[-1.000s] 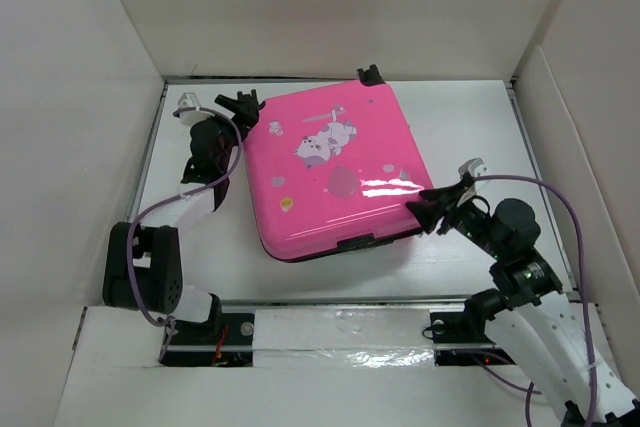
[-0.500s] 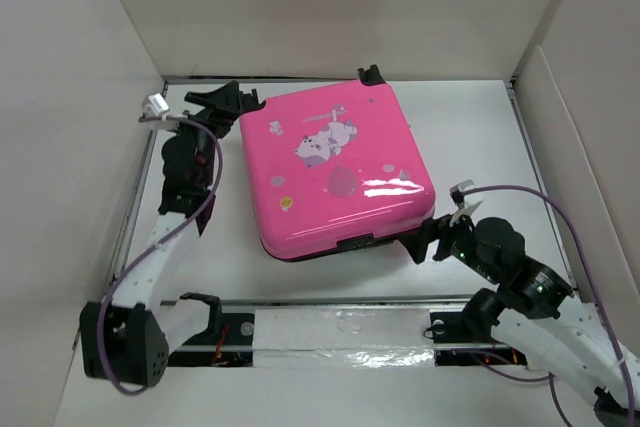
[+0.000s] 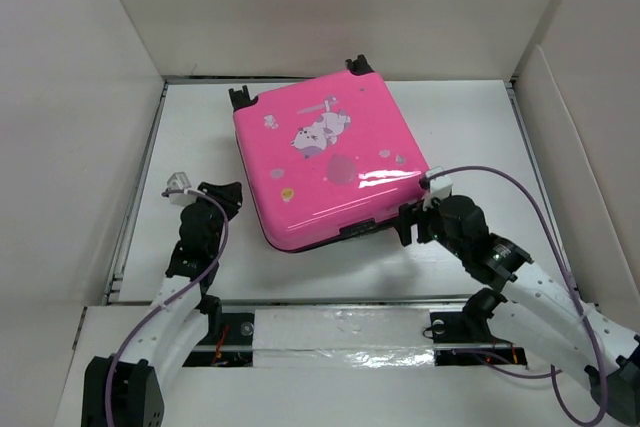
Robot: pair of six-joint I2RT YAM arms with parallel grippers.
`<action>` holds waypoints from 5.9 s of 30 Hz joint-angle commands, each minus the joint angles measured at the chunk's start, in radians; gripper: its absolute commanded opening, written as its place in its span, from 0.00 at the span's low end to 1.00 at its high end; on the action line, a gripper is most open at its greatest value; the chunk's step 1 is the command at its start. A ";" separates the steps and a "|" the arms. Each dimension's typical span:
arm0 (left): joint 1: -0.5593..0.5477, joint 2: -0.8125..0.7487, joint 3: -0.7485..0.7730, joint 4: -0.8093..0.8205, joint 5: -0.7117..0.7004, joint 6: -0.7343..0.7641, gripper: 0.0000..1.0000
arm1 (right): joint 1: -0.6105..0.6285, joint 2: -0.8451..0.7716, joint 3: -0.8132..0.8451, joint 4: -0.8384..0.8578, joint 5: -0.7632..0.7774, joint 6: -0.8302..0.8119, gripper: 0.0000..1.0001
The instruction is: Pack the luggage
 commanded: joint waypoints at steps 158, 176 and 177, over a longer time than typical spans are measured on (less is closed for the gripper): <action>0.084 1.043 0.711 0.590 0.411 -0.244 0.00 | 0.643 0.315 0.030 0.535 0.158 0.128 0.00; 0.071 0.224 -0.118 0.463 0.314 -0.103 0.00 | 0.539 0.337 -0.041 0.705 0.169 0.157 0.00; 0.071 0.190 -0.136 0.437 0.315 -0.098 0.00 | 0.589 0.374 -0.043 0.748 0.217 0.175 0.00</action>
